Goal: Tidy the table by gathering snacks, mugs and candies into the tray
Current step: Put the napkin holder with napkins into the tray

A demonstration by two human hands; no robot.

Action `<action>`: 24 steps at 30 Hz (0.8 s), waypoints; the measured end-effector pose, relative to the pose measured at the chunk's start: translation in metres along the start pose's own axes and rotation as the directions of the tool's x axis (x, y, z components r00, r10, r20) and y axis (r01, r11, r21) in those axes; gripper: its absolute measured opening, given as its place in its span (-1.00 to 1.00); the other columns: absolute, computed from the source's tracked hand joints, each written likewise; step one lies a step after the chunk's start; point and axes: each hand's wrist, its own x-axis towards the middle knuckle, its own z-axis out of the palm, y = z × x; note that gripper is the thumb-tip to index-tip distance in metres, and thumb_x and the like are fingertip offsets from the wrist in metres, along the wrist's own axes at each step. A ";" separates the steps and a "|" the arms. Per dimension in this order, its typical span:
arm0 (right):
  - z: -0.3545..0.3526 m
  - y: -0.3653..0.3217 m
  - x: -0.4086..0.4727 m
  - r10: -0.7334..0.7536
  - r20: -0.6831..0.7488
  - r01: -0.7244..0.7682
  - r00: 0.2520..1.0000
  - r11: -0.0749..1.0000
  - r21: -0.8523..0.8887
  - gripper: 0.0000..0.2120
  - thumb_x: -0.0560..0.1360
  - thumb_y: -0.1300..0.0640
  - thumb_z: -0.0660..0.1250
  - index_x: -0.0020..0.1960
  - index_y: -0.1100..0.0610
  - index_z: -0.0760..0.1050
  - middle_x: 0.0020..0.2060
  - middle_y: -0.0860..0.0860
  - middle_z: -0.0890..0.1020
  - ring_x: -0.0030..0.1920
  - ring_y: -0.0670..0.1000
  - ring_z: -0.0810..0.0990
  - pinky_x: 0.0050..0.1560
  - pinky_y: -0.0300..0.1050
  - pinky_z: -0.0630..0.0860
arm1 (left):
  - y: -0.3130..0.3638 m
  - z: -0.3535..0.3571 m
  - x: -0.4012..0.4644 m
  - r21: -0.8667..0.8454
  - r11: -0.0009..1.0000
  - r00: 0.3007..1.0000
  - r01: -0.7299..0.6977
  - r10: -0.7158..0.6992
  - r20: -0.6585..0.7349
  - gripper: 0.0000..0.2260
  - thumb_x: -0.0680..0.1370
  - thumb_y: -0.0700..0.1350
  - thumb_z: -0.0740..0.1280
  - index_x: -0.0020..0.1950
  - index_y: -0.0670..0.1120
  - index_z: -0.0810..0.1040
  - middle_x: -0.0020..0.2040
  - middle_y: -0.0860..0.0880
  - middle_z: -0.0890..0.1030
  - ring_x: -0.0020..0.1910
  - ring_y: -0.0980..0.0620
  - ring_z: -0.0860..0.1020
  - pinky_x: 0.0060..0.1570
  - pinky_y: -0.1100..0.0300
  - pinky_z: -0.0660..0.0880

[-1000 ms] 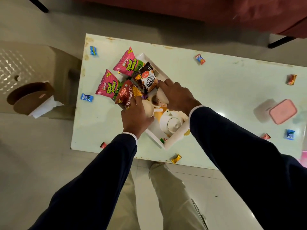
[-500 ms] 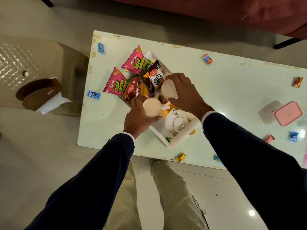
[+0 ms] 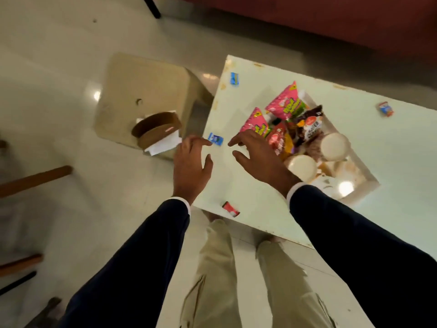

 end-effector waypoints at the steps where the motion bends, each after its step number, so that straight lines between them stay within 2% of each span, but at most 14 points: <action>1: 0.014 -0.008 0.013 0.029 0.038 -0.030 0.999 0.999 0.030 -0.80 0.54 0.25 0.37 0.16 0.17 0.57 0.06 0.07 0.59 0.09 0.07 0.57 0.10 -0.12 0.45 | -0.019 -0.009 0.003 0.061 0.997 0.998 0.046 -0.044 -0.040 -0.65 0.48 -0.18 0.37 0.26 -0.06 0.52 0.31 -0.12 0.50 0.27 -0.17 0.46 0.22 -0.21 0.45; 5: 0.062 -0.035 0.057 0.198 0.105 -0.214 0.974 0.962 0.171 -0.84 0.55 0.19 0.38 0.12 0.16 0.55 0.06 0.05 0.63 0.01 0.04 0.61 0.08 -0.11 0.54 | -0.085 -0.044 0.021 0.097 0.972 0.975 0.214 -0.207 -0.080 -0.39 0.41 -0.07 0.45 0.44 0.10 0.36 0.52 -0.02 0.30 0.44 -0.20 0.33 0.29 -0.21 0.32; 9: 0.096 -0.052 0.089 0.385 0.180 -0.420 0.905 0.870 0.256 -0.80 0.56 0.12 0.37 0.17 0.11 0.50 0.01 -0.07 0.60 0.00 -0.07 0.55 -0.10 -0.34 0.41 | -0.140 -0.065 0.053 0.148 0.935 0.939 0.322 -0.335 0.075 -0.17 0.35 0.02 0.54 0.54 0.07 0.23 0.53 -0.04 0.31 0.47 -0.20 0.31 0.33 -0.26 0.30; 13: 0.120 -0.062 0.112 0.499 0.219 -0.545 0.838 0.778 0.313 -0.71 0.57 0.11 0.37 0.25 0.16 0.46 0.10 0.02 0.59 0.08 0.01 0.55 -0.13 -0.29 0.43 | -0.167 -0.067 0.078 0.178 0.938 0.911 0.298 -0.335 0.241 -0.35 0.42 0.07 0.47 0.47 0.05 0.34 0.37 -0.05 0.47 0.36 -0.18 0.44 0.30 -0.21 0.31; 15: 0.129 -0.068 0.122 0.525 0.199 -0.561 0.827 0.759 0.331 -0.67 0.57 0.08 0.38 0.28 0.15 0.43 0.13 0.03 0.57 0.09 0.02 0.55 -0.09 -0.25 0.46 | -0.175 -0.067 0.085 0.156 0.952 0.914 0.262 -0.296 0.276 -0.47 0.48 0.07 0.42 0.42 0.01 0.39 0.32 -0.06 0.52 0.30 -0.19 0.49 0.25 -0.20 0.36; 17: 0.135 -0.072 0.128 0.489 0.081 -0.493 0.868 0.833 0.253 -0.62 0.54 0.10 0.40 0.31 0.16 0.43 0.19 0.07 0.52 0.14 0.05 0.53 0.07 -0.14 0.50 | -0.181 -0.067 0.086 0.111 0.966 0.933 0.232 -0.253 0.255 -0.55 0.51 0.10 0.39 0.35 0.01 0.44 0.25 -0.03 0.57 0.22 -0.15 0.55 0.21 -0.17 0.45; 19: 0.142 -0.075 0.129 0.342 -0.050 -0.342 0.938 0.940 0.010 -0.60 0.50 0.12 0.42 0.30 0.14 0.45 0.21 0.09 0.50 0.18 0.10 0.48 0.15 -0.04 0.48 | -0.189 -0.070 0.083 -0.064 0.958 0.942 0.279 -0.260 0.213 -0.58 0.49 0.14 0.39 0.29 0.02 0.48 0.16 0.04 0.61 0.12 -0.05 0.60 0.12 -0.05 0.52; 20: 0.145 -0.078 0.129 0.240 -0.081 -0.250 0.967 0.959 -0.134 -0.59 0.48 0.13 0.42 0.30 0.12 0.46 0.20 0.09 0.49 0.19 0.13 0.46 0.15 0.00 0.47 | -0.193 -0.072 0.080 -0.186 0.929 0.939 0.321 -0.286 0.192 -0.59 0.49 0.15 0.40 0.26 0.02 0.49 0.10 0.08 0.62 0.06 0.03 0.61 0.05 0.06 0.54; 22: 0.151 -0.081 0.129 0.066 -0.051 -0.080 0.997 0.930 -0.359 -0.52 0.45 0.13 0.43 0.35 0.08 0.44 0.25 0.08 0.49 0.23 0.16 0.45 0.17 0.04 0.47 | -0.201 -0.078 0.071 -0.400 0.834 0.925 0.379 -0.352 0.144 -0.60 0.49 0.15 0.43 0.24 -0.01 0.51 0.02 0.13 0.62 -0.03 0.17 0.60 -0.09 0.27 0.53; 24: 0.159 -0.082 0.131 -0.028 0.060 0.054 0.998 0.870 -0.491 -0.39 0.42 0.13 0.43 0.44 0.09 0.39 0.39 0.09 0.45 0.36 0.19 0.41 0.30 0.09 0.41 | -0.212 -0.086 0.058 -0.535 0.744 0.903 0.401 -0.420 0.093 -0.58 0.50 0.13 0.45 0.26 -0.05 0.52 0.05 0.09 0.63 0.00 0.20 0.61 -0.13 0.38 0.55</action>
